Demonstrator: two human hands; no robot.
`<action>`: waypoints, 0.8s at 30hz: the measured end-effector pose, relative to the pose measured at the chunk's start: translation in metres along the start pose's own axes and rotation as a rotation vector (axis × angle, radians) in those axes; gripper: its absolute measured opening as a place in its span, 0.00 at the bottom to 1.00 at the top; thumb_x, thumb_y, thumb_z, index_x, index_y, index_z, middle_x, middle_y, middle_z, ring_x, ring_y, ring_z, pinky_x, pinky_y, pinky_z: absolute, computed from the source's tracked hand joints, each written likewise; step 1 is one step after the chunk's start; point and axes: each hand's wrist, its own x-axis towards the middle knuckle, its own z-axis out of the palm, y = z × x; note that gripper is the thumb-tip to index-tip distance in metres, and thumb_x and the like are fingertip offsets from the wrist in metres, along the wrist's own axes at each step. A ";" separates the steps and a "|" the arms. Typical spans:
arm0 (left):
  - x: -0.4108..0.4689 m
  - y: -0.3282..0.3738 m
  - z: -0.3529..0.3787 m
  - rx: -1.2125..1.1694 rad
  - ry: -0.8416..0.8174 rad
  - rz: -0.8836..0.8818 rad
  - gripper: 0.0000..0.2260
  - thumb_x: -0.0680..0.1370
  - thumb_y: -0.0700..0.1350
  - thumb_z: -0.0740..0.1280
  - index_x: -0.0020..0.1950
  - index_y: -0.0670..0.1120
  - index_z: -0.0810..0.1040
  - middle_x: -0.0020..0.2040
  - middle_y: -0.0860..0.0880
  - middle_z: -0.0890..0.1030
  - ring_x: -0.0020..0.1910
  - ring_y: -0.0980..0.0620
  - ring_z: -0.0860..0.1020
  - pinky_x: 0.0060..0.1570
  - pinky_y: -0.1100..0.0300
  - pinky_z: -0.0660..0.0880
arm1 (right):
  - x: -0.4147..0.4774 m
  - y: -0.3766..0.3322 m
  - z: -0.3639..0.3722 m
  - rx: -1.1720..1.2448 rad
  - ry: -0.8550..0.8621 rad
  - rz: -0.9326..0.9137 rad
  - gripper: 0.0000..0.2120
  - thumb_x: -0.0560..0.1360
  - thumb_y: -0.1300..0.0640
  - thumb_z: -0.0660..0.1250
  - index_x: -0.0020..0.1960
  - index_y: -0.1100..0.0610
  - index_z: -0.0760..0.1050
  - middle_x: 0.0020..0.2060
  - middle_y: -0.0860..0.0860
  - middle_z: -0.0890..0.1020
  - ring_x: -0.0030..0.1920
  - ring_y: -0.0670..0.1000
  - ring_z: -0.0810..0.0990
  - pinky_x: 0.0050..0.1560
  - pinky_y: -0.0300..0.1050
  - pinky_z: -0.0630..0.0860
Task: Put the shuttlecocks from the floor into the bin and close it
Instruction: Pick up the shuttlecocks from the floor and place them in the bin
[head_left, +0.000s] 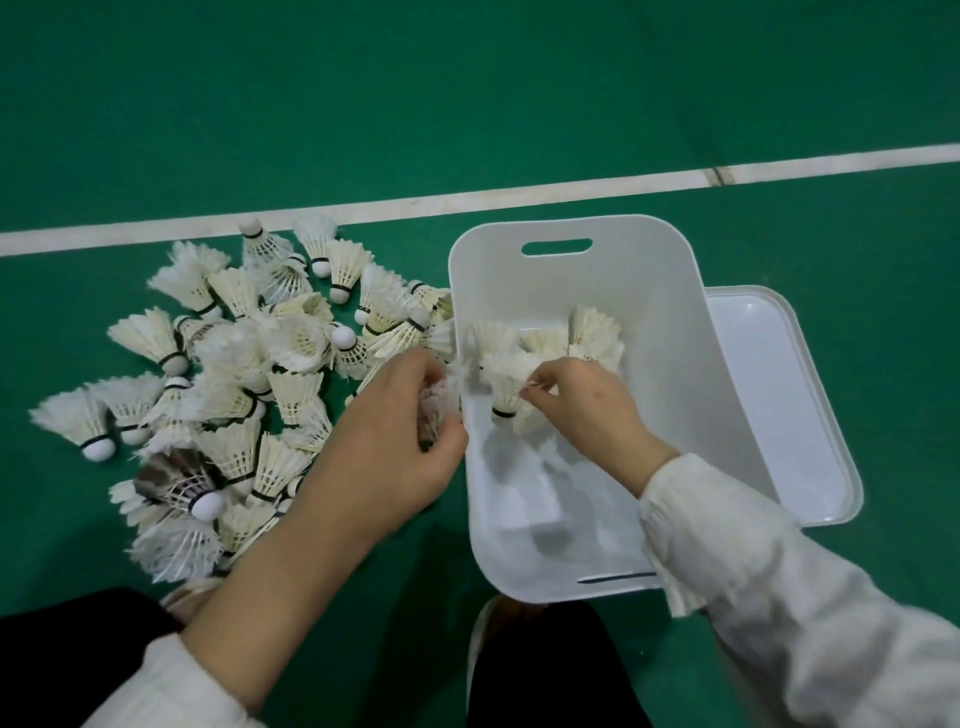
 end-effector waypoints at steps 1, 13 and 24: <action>0.000 -0.004 0.000 0.004 0.006 0.013 0.06 0.75 0.43 0.64 0.49 0.49 0.69 0.44 0.53 0.73 0.40 0.57 0.70 0.39 0.70 0.67 | 0.007 -0.004 0.007 -0.008 0.003 -0.008 0.11 0.76 0.51 0.63 0.51 0.55 0.81 0.48 0.52 0.83 0.50 0.54 0.80 0.48 0.47 0.76; 0.014 -0.023 -0.007 0.121 0.079 0.154 0.05 0.72 0.36 0.70 0.47 0.43 0.80 0.43 0.56 0.73 0.45 0.60 0.68 0.50 0.79 0.61 | 0.021 -0.013 0.023 -0.155 -0.130 -0.004 0.21 0.77 0.60 0.58 0.70 0.54 0.63 0.60 0.57 0.73 0.54 0.61 0.77 0.51 0.52 0.76; 0.025 0.022 -0.032 0.000 0.045 0.306 0.07 0.75 0.46 0.67 0.48 0.45 0.81 0.44 0.54 0.79 0.45 0.53 0.75 0.47 0.51 0.75 | -0.038 -0.056 -0.058 0.182 0.067 -0.331 0.06 0.74 0.57 0.68 0.50 0.56 0.78 0.44 0.52 0.80 0.44 0.53 0.78 0.49 0.49 0.74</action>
